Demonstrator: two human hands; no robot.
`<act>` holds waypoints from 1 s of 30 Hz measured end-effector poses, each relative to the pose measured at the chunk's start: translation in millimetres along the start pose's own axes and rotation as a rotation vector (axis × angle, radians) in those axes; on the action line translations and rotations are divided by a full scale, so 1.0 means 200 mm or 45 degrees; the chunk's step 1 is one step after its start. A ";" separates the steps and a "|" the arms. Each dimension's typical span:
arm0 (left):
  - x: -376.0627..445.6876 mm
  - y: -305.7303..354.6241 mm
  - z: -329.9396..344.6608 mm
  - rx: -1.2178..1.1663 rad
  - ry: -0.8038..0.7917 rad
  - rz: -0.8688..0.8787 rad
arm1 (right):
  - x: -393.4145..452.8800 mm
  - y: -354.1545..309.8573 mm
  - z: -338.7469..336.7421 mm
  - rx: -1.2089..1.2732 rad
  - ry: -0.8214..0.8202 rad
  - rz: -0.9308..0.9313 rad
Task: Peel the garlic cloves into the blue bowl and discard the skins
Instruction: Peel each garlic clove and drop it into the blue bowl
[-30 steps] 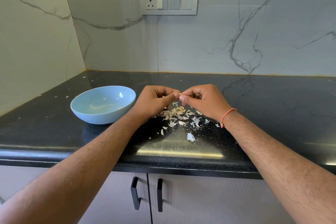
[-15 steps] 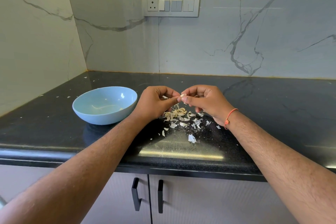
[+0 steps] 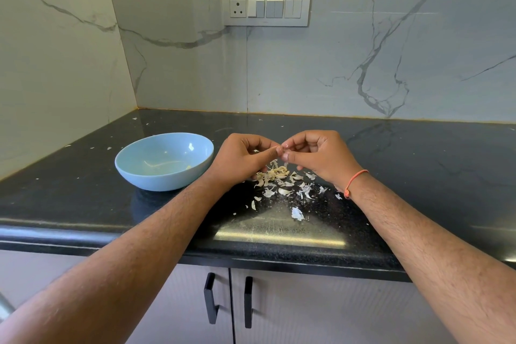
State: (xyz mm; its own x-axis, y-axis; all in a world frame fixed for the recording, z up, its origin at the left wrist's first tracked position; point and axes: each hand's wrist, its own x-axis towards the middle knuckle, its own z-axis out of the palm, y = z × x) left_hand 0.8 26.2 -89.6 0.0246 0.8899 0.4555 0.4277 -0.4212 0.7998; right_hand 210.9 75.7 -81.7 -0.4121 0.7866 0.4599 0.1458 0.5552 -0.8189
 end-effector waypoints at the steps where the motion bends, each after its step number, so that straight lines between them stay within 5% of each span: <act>1: 0.00 0.00 0.00 -0.002 -0.002 -0.006 | 0.00 0.00 0.00 -0.011 0.002 -0.004; 30: 0.02 -0.01 0.02 0.103 -0.162 -0.039 | 0.00 -0.01 0.01 0.178 -0.003 0.072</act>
State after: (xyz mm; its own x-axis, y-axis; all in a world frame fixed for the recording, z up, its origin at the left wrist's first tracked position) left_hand 2.9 31.4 -90.6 0.1229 0.9192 0.3740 0.5011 -0.3828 0.7761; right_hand 209.7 74.5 -81.1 -0.4087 0.8150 0.4108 0.0423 0.4666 -0.8835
